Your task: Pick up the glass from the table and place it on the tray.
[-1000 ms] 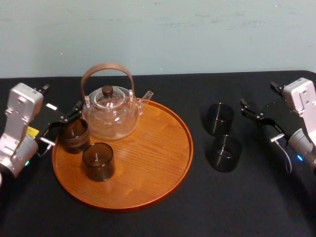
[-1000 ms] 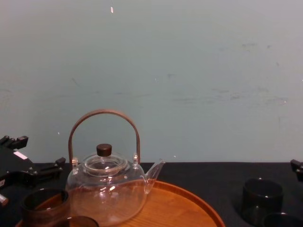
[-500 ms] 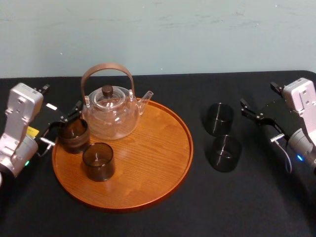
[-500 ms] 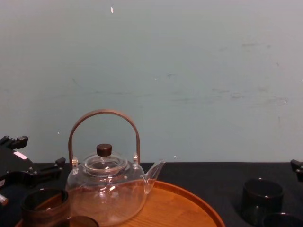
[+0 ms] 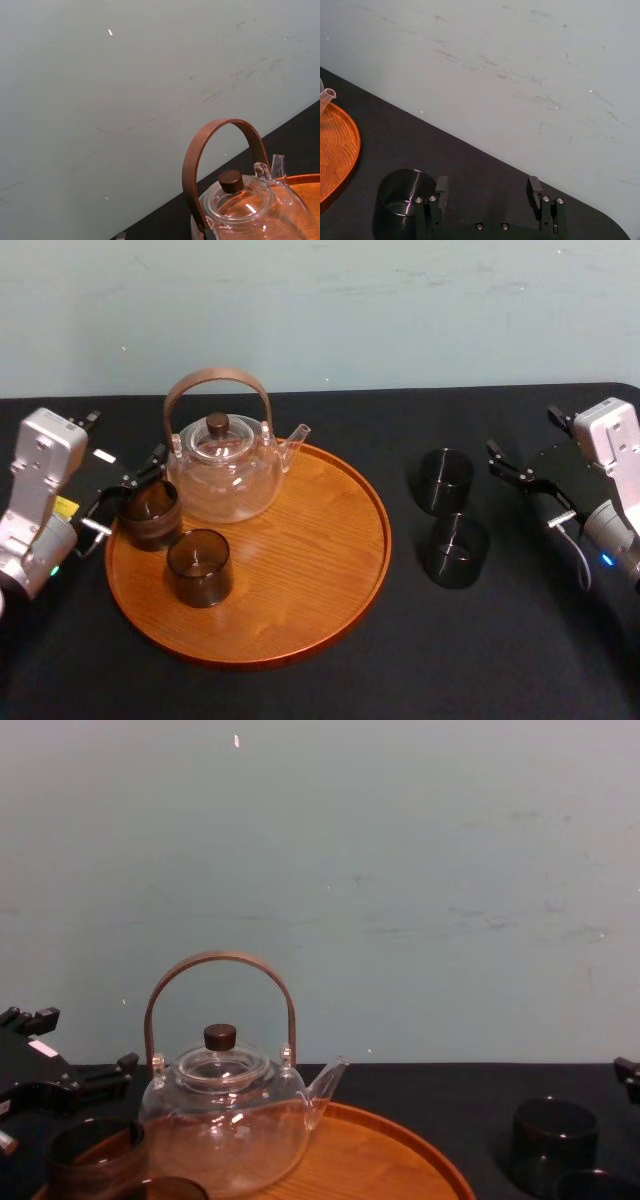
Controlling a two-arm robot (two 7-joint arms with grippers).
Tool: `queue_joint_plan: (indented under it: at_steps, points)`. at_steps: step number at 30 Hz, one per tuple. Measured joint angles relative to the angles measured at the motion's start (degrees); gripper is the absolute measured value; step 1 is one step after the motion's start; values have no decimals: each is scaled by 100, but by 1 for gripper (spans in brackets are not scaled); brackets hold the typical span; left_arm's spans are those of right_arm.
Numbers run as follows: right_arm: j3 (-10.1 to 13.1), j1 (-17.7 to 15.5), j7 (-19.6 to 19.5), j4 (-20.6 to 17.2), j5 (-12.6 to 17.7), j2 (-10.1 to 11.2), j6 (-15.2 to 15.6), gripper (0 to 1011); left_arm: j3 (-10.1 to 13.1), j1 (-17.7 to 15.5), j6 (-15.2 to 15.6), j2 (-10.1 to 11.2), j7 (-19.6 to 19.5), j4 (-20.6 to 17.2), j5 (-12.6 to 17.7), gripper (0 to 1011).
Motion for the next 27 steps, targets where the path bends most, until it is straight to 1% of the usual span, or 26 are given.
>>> queue_joint_plan:
  at_steps: [9,13,16,19,20,23,24,26,27]
  points:
    - [3,0,6,1,0,-3,0,1002,0,0,0,0,0,0,0,1002]
    - [75,2,219,22,97,-33,-24,1002,0,0,0,0,0,0,0,1001]
    - [158,-93,343,-114,166,14,-20,1002,0,0,0,0,0,0,0,1001]
    - [240,-282,413,-374,198,122,-7,1002,0,0,0,0,0,0,0,1001]
    - [282,-389,427,-524,205,174,6,1002,0,0,0,0,0,0,0,1001]
    - [346,-558,444,-735,216,242,28,1002,0,0,0,0,0,0,0,1001]
    - [383,-673,456,-870,227,290,38,1002,0,0,0,0,0,0,0,1001]
    - [420,-797,472,-1009,248,330,47,1002,0,0,0,0,0,0,0,1001]
    - [455,-924,492,-1144,270,365,58,1002,0,0,0,0,0,0,0,1001]
